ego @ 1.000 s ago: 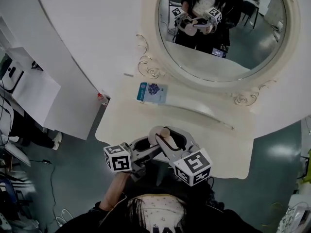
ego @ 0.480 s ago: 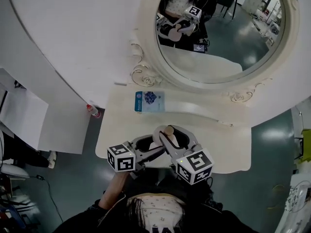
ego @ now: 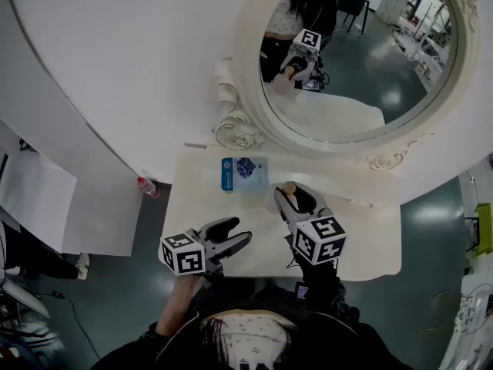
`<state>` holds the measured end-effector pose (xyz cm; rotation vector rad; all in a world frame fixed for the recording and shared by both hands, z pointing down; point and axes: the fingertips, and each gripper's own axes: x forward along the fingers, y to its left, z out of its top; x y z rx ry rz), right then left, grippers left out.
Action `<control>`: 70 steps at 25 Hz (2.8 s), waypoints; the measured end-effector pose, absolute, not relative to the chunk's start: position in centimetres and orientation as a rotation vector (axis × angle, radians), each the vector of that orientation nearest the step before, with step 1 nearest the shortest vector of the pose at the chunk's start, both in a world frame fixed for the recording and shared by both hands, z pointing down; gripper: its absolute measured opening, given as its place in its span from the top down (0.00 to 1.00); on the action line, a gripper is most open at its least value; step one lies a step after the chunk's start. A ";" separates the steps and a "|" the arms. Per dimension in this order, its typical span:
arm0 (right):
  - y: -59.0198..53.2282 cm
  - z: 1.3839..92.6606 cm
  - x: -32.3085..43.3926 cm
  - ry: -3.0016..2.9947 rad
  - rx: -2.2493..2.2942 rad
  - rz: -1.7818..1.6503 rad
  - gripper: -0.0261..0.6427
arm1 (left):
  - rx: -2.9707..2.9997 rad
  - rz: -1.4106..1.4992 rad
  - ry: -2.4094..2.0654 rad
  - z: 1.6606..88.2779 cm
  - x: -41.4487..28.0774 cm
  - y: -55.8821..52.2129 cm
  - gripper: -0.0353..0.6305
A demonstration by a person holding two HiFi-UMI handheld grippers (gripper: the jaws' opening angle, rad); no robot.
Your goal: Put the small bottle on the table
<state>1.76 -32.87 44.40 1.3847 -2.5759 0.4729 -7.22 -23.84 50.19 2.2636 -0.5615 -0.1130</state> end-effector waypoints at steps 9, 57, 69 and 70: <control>-39.5 49.8 2.6 -2.442 1.480 0.510 0.74 | 2.264 -0.109 -0.564 50.5 -9.3 -24.2 0.54; -41.6 54.5 4.3 -2.347 1.533 0.380 0.66 | 2.241 -0.059 -0.558 51.5 -10.2 -23.5 0.54; -30.8 53.6 4.2 -2.428 1.490 0.502 0.66 | 2.195 -0.035 -0.476 53.6 -6.6 -22.8 0.55; -29.9 53.5 4.5 -2.428 1.490 0.508 0.67 | 2.196 -0.028 -0.463 53.6 -6.1 -22.7 0.55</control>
